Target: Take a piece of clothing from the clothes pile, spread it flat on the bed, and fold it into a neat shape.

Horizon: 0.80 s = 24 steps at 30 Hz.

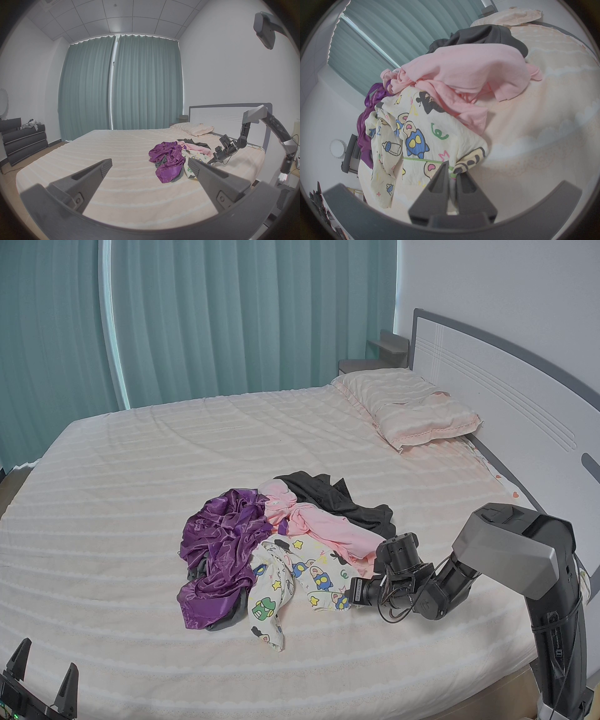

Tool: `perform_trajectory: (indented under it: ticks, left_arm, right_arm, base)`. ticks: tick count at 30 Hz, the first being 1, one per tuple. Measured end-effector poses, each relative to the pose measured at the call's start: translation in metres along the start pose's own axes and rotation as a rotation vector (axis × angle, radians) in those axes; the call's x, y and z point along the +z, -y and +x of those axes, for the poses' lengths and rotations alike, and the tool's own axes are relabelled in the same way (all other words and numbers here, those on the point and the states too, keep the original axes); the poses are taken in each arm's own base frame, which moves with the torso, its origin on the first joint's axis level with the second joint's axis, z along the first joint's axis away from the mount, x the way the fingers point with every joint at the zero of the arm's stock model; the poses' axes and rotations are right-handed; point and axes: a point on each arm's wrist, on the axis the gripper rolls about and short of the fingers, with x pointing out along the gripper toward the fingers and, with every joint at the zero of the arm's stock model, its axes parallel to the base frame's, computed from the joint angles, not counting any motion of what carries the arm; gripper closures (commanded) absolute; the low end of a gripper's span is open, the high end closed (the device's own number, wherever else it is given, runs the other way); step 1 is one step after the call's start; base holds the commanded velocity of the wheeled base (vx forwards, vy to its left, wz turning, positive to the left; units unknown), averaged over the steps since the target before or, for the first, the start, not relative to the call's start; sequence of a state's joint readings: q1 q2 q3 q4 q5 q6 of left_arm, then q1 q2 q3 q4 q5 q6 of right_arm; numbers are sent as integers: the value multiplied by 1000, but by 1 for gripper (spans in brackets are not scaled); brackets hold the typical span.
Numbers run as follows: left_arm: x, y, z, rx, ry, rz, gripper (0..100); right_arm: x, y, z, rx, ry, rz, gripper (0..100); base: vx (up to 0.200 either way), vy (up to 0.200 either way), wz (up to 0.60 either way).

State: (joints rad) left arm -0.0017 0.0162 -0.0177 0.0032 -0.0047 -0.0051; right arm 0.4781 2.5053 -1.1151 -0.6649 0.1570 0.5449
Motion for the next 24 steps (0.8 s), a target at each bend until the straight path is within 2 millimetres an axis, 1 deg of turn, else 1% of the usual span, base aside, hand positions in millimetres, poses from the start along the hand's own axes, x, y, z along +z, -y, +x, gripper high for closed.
perform_trajectory:
  ticks: [3, 5, 12, 17, 21, 22, 24]
  left_arm:
    - [0, 0, 0, 0, 0, 1, 0]
    - [0, 0, 0, 0, 1, 2, 0]
    - [0, 0, 0, -2, 1, 5, 0]
    - [0, 0, 0, -7, 3, 18, 0]
    - [2, 1, 0, -26, 13, 30, 0]
    - [3, 1, 0, -31, 17, 19, 0]
    - [12, 1, -1, -43, 42, -7, 0]
  right_arm:
    - [2, 0, -6, 2, 4, 7, 100]
    - [3, -1, -13, 11, 6, 12, 100]
    - [2, -6, -49, 92, 68, 36, 100]
    - [-4, -12, -86, 178, 148, 38, 100]
    - [-8, -18, -123, 264, 254, 24, 100]
    - [-9, -18, -129, 276, 269, 21, 100]
    - [-11, -20, -141, 297, 294, 17, 100]
  base:
    - [0, 0, 0]
    - [0, 0, 0]
    - [0, 0, 0]
    - [0, 0, 0]
    - [0, 0, 0]
    - [0, 0, 0]
    - [0, 0, 0]
